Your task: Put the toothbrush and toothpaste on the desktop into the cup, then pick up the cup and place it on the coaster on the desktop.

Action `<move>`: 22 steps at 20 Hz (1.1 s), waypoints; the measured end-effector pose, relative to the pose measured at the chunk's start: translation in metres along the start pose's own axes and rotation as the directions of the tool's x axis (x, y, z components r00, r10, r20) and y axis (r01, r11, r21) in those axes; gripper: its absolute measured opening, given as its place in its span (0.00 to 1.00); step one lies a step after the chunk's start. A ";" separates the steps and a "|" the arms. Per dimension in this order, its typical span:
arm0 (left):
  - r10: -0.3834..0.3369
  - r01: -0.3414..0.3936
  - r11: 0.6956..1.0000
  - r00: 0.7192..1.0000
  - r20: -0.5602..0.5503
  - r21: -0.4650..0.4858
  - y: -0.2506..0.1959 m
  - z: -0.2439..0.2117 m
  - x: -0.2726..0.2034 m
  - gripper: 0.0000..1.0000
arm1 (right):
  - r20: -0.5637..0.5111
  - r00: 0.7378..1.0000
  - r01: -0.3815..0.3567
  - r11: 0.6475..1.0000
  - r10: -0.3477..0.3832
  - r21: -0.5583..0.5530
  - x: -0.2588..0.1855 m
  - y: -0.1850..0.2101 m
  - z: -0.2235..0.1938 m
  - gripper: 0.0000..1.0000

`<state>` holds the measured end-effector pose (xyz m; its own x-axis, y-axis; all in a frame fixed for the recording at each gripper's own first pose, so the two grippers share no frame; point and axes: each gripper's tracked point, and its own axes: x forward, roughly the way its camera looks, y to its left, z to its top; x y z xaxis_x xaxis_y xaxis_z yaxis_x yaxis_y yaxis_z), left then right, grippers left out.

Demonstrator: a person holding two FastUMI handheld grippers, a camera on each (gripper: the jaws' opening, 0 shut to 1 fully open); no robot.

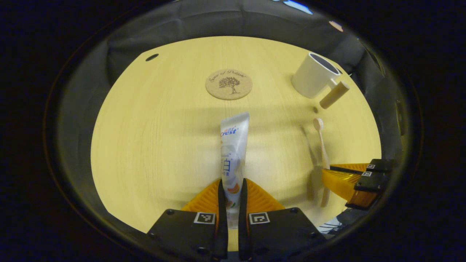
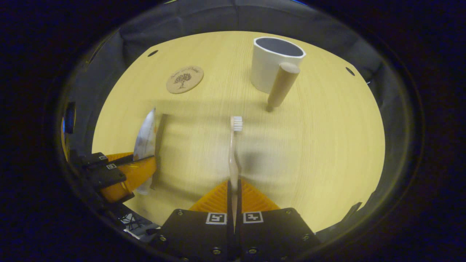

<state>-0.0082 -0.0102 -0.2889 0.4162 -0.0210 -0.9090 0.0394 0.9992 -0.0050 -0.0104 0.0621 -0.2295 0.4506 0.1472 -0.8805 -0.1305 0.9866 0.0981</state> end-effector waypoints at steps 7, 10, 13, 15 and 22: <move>-0.022 0.022 1.000 0.990 0.142 0.001 -0.018 0.033 -0.032 0.17 | 0.156 0.988 -0.006 1.000 0.006 0.001 -0.033 -0.003 0.027 0.02; -0.035 0.037 0.999 0.975 0.220 -0.007 -0.026 0.054 -0.049 0.17 | 0.239 0.971 0.007 1.000 -0.006 -0.003 -0.048 -0.007 0.043 0.02; -0.046 0.052 0.999 0.951 0.304 -0.013 -0.031 0.078 -0.072 0.19 | 0.312 0.950 0.005 1.000 -0.006 0.004 -0.069 -0.008 0.060 0.02; -0.049 0.054 0.999 0.930 0.364 -0.003 -0.035 0.099 -0.090 0.19 | 0.368 0.930 0.004 1.000 -0.007 0.008 -0.084 -0.009 0.075 0.02; -0.045 0.025 0.999 0.856 0.515 0.046 -0.043 0.158 -0.135 0.19 | 0.558 0.829 0.012 0.999 -0.027 0.031 -0.127 -0.019 0.137 0.02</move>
<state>0.0773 -0.0560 -0.1005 0.8224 -0.0802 -0.5632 0.0912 0.9958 -0.0086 0.0564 0.0346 -0.0562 0.8701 0.1351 -0.4739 -0.0982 0.9899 0.1021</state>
